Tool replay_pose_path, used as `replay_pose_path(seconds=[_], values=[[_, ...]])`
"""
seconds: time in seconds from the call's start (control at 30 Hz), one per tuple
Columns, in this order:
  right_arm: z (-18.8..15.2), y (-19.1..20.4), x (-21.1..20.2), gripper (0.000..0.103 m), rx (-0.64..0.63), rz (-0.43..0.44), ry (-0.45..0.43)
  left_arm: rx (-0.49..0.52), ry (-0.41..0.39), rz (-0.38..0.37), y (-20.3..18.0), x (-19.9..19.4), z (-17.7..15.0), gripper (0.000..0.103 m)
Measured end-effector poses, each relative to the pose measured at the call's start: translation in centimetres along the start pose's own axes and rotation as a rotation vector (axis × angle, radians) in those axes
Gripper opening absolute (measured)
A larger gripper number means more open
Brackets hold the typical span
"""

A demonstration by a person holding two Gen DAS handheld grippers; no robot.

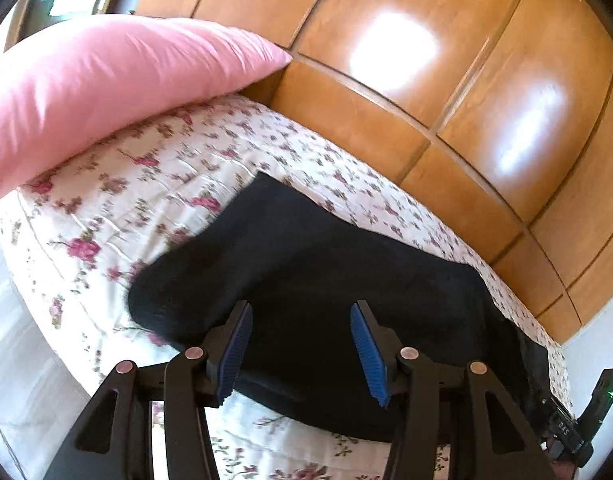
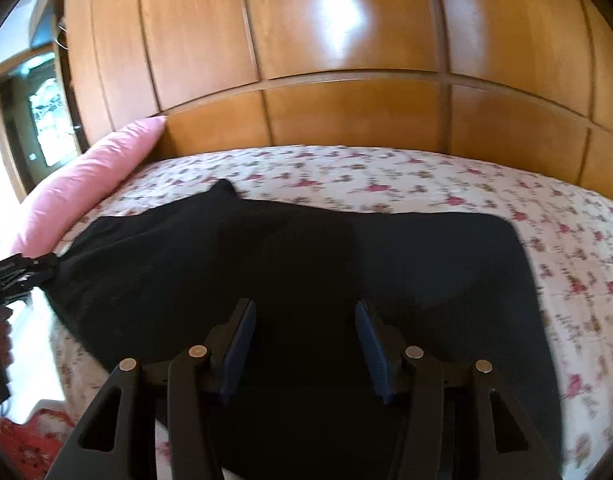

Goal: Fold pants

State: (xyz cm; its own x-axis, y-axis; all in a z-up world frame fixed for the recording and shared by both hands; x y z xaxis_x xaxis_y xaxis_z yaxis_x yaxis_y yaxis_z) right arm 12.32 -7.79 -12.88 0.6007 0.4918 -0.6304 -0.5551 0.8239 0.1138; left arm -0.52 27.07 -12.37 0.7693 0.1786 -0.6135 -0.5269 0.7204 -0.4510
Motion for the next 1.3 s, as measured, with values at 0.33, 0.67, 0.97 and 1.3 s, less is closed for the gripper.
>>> replay_pose_path(seconds=[0.33,0.67,0.97,1.3], values=[[-0.2,3.2,-0.5,0.048,-0.010,0.109,0.026,-0.061,-0.035,0.175,4.8,-1.5,-0.1,0.057],[-1.8,6.3,0.6,0.042,-0.070,0.183,0.074,-0.237,0.034,0.005,5.8,0.1,-1.4,0.059],[-2.0,6.3,0.8,0.042,-0.089,0.171,0.084,-0.298,0.033,-0.101,4.4,0.9,-0.5,0.021],[-2.0,6.2,0.7,0.042,-0.089,0.167,0.097,-0.099,-0.166,-0.332,-6.4,-5.6,6.2,0.018]])
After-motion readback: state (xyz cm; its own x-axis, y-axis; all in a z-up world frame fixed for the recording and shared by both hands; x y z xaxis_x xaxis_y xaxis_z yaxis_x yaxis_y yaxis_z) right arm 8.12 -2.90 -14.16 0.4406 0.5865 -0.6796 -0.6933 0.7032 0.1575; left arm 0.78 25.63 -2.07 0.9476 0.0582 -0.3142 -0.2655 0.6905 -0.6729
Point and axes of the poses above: each gripper's, at about its wrist camera, not at the fingertips, and x roughly the way its jaws point, y to its left, z to its top, the point moved 10 cm from there along x, roughly the way its jaws point
